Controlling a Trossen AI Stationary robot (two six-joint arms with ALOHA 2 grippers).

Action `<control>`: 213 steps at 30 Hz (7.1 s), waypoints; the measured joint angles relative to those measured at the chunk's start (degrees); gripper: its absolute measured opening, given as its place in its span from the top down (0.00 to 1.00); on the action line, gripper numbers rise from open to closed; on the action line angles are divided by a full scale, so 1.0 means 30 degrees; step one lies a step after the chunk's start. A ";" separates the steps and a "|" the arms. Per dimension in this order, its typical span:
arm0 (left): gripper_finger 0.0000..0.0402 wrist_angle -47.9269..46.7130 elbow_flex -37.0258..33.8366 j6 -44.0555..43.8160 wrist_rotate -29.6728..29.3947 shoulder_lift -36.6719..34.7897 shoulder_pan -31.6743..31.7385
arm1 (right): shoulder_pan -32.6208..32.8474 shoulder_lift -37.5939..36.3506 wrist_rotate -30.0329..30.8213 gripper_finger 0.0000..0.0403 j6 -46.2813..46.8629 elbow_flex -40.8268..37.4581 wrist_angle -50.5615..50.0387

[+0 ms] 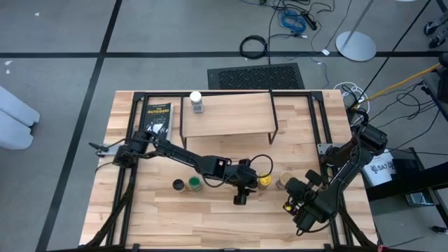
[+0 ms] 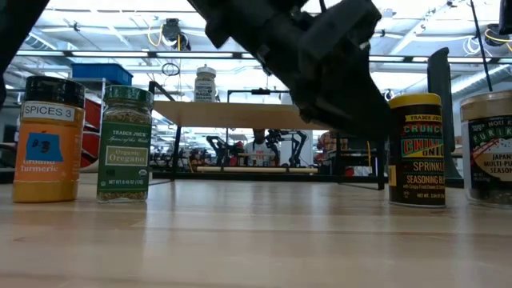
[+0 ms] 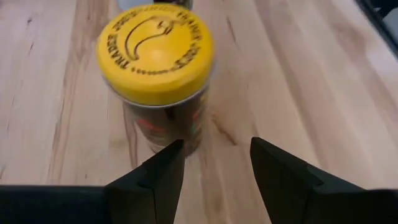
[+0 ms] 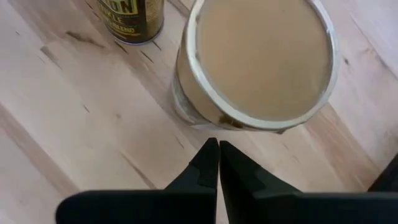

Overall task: Shelf spices
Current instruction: Remove the yellow seasoning bottle from the shelf, then remove the white seasoning bottle from the shelf

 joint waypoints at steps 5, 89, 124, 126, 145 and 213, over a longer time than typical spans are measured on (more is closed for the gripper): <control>0.52 0.0603 0.0007 0.0000 -0.0662 0.0365 0.0151 | 0.0000 0.0000 0.0014 1.00 -0.0765 -0.0077 0.0189; 0.09 -1.6730 0.0270 0.8441 0.1143 -1.5320 1.4222 | -0.1695 -0.1144 1.0367 1.00 -1.1911 0.7471 0.0696; 0.14 -1.7667 0.0270 1.1242 0.6710 -1.2027 1.7922 | -0.2790 -0.1144 0.9085 1.00 -1.2961 0.7463 0.1336; 0.19 -1.7702 0.0270 1.1242 0.6710 -1.2027 1.7922 | -0.2790 -0.1144 0.8969 1.00 -1.2994 0.7463 0.1330; 0.48 -1.7808 0.0262 1.1084 0.6535 -1.1298 1.7769 | -0.2794 -0.1144 0.8961 1.00 -1.3324 0.7463 0.1410; 0.47 -1.1926 0.0219 0.4517 0.2820 -1.4102 0.3118 | -1.0945 0.0193 0.4328 0.23 -2.7976 0.9066 1.6729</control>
